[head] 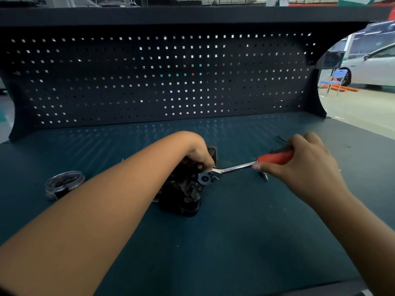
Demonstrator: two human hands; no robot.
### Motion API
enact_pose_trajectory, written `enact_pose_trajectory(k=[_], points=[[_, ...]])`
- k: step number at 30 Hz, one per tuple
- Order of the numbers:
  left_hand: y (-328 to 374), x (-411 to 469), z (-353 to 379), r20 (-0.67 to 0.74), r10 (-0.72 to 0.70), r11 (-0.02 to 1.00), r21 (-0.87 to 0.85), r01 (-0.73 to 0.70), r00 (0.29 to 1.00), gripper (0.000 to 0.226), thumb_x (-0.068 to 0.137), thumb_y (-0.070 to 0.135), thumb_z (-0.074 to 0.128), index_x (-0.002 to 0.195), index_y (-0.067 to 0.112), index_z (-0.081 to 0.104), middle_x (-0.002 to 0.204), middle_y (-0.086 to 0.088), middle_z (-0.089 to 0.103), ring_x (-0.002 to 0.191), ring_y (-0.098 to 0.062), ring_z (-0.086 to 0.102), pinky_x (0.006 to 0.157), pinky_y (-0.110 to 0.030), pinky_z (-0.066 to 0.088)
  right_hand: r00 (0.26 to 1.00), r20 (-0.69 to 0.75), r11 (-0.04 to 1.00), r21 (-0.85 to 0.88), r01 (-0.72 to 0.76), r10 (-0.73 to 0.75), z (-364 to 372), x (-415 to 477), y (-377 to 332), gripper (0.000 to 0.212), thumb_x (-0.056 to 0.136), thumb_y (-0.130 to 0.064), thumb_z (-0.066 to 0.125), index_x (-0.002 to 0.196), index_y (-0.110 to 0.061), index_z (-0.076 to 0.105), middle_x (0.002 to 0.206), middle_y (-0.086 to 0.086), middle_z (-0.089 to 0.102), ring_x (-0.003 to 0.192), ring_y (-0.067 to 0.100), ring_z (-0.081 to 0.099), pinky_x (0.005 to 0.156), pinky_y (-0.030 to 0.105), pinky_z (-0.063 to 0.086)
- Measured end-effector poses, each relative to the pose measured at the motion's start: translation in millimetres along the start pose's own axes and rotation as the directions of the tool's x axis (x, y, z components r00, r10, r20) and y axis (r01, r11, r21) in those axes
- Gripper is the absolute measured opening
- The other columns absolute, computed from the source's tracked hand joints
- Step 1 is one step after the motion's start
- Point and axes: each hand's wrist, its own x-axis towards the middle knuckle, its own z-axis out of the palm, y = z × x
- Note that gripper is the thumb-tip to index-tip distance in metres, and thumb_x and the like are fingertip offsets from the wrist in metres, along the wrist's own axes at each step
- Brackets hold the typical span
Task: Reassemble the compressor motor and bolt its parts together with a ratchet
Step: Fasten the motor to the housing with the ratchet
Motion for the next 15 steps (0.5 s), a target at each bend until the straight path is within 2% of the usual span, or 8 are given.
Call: enact_pose_trajectory(k=[2, 4, 6, 8, 12, 15], points=[[-3, -2, 0, -0.028, 0.0, 0.999, -0.051, -0.002, 1.0, 0.034, 0.087, 0.041, 0.057, 0.063, 0.018, 0.055, 0.063, 0.002, 0.05, 0.05, -0.016, 0.043, 0.049, -0.022, 0.036, 0.998, 0.009, 0.998, 0.029, -0.063, 0.063, 10, -8, 8, 0.084, 0.043, -0.084, 0.052, 0.088, -0.013, 0.052, 0.086, -0.002, 0.041, 0.07, 0.017, 0.04, 0.058, 0.03, 0.03], [-5, -4, -2, -0.007, -0.006, 0.995, -0.101, 0.005, 1.0, 0.037, 0.086, 0.044, 0.058, 0.063, 0.016, 0.054, 0.06, 0.001, 0.048, 0.05, -0.018, 0.043, 0.053, -0.024, 0.038, 0.991, 0.035, 0.988, 0.072, -0.134, 0.132, 19, -15, 13, 0.084, 0.047, -0.08, 0.059, 0.096, -0.012, 0.056, 0.083, -0.005, 0.041, 0.077, 0.017, 0.043, 0.067, 0.031, 0.033], [-4, -7, -4, 0.051, -0.021, 0.993, -0.115, 0.026, 0.998, 0.033, 0.087, 0.04, 0.056, 0.067, 0.014, 0.053, 0.065, -0.002, 0.047, 0.054, -0.021, 0.042, 0.056, -0.027, 0.038, 0.982, 0.06, 0.977, 0.112, -0.182, 0.177, 25, -21, 16, 0.083, 0.043, -0.083, 0.054, 0.089, -0.014, 0.054, 0.081, -0.007, 0.042, 0.078, 0.017, 0.044, 0.067, 0.031, 0.033], [-1, -9, -5, 0.063, -0.038, 0.997, -0.062, 0.042, 0.997, 0.03, 0.087, 0.036, 0.054, 0.069, 0.013, 0.054, 0.064, -0.002, 0.049, 0.047, -0.019, 0.044, 0.048, -0.022, 0.037, 0.979, 0.073, 0.971, 0.132, -0.2, 0.192, 27, -23, 16, 0.079, 0.039, -0.085, 0.048, 0.08, -0.017, 0.05, 0.081, -0.004, 0.044, 0.076, 0.018, 0.045, 0.065, 0.031, 0.032], [4, -10, -5, 0.049, -0.058, 0.998, -0.002, 0.059, 0.997, 0.03, 0.086, 0.032, 0.055, 0.063, 0.012, 0.055, 0.056, -0.002, 0.051, 0.03, -0.014, 0.045, 0.037, -0.013, 0.036, 0.986, 0.038, 0.975, 0.146, -0.168, 0.164, 19, -16, 12, 0.079, 0.042, -0.078, 0.062, 0.089, -0.015, 0.052, 0.085, -0.004, 0.043, 0.08, 0.018, 0.045, 0.069, 0.031, 0.034], [1, -6, -3, 0.046, -0.072, 0.997, -0.025, 0.073, 0.996, 0.034, 0.09, 0.034, 0.053, 0.065, 0.01, 0.054, 0.063, -0.004, 0.053, 0.038, -0.015, 0.051, 0.039, -0.016, 0.039, 0.997, -0.026, 0.988, 0.135, -0.068, 0.072, 4, -5, 0, 0.08, 0.035, -0.08, 0.057, 0.087, -0.019, 0.048, 0.089, -0.003, 0.04, 0.075, 0.014, 0.039, 0.066, 0.03, 0.03]])
